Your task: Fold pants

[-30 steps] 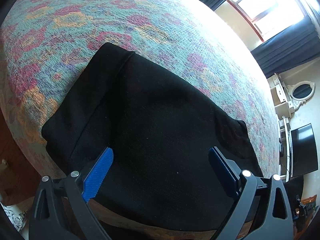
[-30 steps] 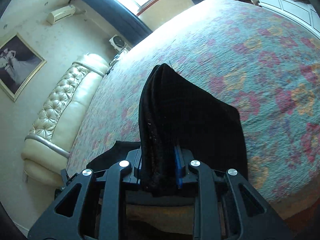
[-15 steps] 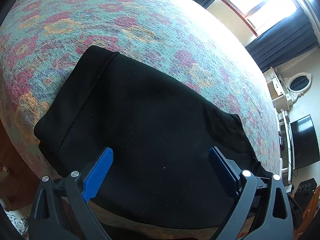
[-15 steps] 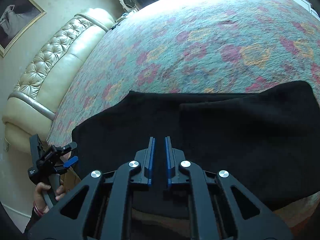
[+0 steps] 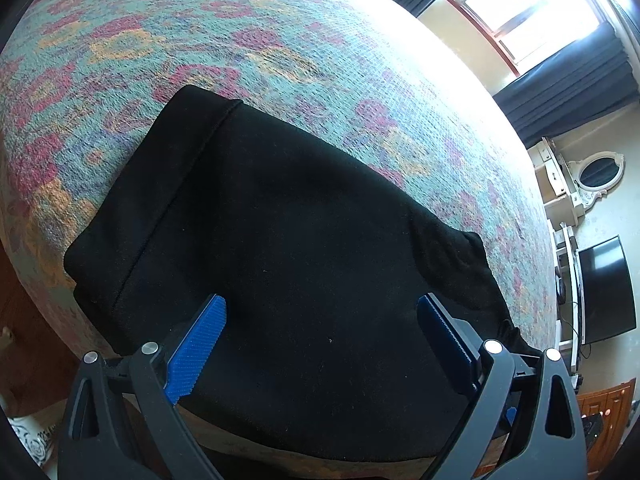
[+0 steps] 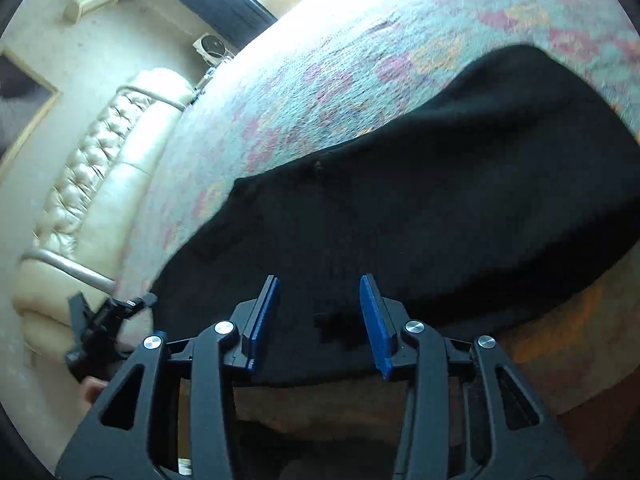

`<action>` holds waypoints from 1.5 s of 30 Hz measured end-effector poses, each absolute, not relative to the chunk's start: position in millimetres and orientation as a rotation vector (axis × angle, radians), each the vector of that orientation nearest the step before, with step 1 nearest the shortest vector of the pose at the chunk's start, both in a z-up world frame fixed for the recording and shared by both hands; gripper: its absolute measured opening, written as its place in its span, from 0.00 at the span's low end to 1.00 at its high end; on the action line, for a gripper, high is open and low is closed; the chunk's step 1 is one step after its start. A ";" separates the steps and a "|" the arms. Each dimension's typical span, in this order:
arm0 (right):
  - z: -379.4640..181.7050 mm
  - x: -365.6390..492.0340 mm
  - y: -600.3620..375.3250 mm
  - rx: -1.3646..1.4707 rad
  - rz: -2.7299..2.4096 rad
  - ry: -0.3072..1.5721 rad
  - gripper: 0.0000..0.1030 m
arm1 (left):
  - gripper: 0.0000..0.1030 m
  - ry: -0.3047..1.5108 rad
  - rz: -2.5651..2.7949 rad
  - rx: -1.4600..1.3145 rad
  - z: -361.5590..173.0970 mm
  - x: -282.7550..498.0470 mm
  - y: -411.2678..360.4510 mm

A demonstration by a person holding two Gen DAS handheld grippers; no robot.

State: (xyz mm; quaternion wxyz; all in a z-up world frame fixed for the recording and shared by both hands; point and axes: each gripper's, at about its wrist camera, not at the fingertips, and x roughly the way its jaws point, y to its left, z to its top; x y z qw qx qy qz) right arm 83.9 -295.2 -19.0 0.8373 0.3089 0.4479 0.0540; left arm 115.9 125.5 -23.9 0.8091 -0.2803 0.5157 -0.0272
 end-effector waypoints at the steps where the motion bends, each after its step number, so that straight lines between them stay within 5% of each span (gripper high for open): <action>1: -13.7 86.0 -285.2 0.527 0.074 0.956 0.43 | 0.92 1.102 -0.059 -0.600 -23.9 115.6 125.8; 6: -7.5 102.1 -230.2 0.151 0.039 0.947 0.63 | 0.92 1.104 -0.058 -0.606 -24.4 116.7 122.6; 11: -34.1 120.4 -220.8 0.072 -0.018 1.025 0.64 | 0.92 1.109 -0.065 -0.611 -26.3 116.6 126.4; 16: -34.4 125.0 -242.6 0.137 -0.005 1.042 0.36 | 0.92 1.118 -0.064 -0.625 -27.9 119.0 129.5; 18: -31.8 127.6 -255.9 0.236 0.034 1.054 0.18 | 0.92 1.119 -0.062 -0.625 -28.4 119.2 130.0; 26: -29.8 127.9 -284.7 0.554 0.122 1.055 0.11 | 0.92 1.120 -0.063 -0.632 -28.8 120.0 132.2; 43: -46.7 131.5 -246.4 0.704 0.312 1.112 0.10 | 0.92 1.124 -0.063 -0.639 -30.6 120.0 136.8; 45: -42.2 130.2 -248.3 0.717 0.360 1.112 0.32 | 0.92 1.126 -0.065 -0.634 -30.6 120.6 137.1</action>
